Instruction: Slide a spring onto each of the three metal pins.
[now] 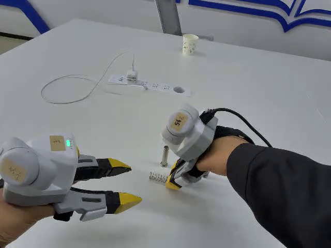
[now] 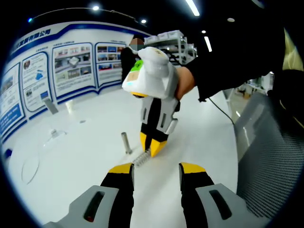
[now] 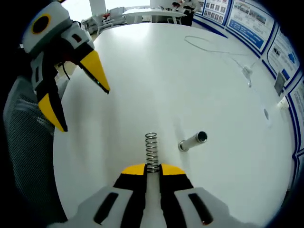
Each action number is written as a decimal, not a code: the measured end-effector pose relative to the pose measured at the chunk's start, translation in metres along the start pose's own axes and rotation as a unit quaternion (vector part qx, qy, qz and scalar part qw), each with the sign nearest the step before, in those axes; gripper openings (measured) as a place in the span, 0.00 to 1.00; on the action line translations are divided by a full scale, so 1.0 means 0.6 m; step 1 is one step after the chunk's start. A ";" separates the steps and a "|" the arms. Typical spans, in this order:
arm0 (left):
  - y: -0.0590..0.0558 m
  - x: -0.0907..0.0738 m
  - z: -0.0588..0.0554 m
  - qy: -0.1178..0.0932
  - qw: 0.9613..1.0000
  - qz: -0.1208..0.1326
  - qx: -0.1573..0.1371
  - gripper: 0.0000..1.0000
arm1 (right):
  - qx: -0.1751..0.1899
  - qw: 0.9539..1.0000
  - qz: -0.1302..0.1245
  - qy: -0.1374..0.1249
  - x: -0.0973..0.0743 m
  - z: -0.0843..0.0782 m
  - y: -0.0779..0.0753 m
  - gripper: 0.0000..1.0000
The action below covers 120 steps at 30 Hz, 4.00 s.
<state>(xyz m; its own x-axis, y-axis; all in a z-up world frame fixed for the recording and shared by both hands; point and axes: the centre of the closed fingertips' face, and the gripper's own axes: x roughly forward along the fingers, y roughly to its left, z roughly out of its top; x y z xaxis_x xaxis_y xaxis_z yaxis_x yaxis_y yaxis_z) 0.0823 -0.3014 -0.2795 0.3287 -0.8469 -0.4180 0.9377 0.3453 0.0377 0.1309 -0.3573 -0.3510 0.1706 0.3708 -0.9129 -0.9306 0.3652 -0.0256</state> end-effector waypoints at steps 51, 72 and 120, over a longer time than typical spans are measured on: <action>-0.046 0.032 0.041 -0.015 0.996 -0.062 0.059 0.12 | -0.168 0.985 0.034 -0.005 -0.132 0.031 0.109 0.11; -0.053 0.032 0.040 -0.012 0.996 -0.066 0.062 0.11 | -0.197 0.980 0.025 -0.018 -0.170 0.062 0.127 0.11; -0.054 0.031 0.058 -0.045 0.995 -0.066 0.056 0.10 | -0.162 0.984 0.050 -0.052 -0.164 0.090 0.134 0.12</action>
<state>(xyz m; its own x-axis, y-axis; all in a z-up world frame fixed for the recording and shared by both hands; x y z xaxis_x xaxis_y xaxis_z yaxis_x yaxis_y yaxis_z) 0.0623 -0.3426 -0.2569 0.2051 -0.9167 -0.3428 0.9785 0.1848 0.0913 0.0569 -0.3184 -0.2413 0.0890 0.4831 -0.8710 -0.9960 0.0363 -0.0816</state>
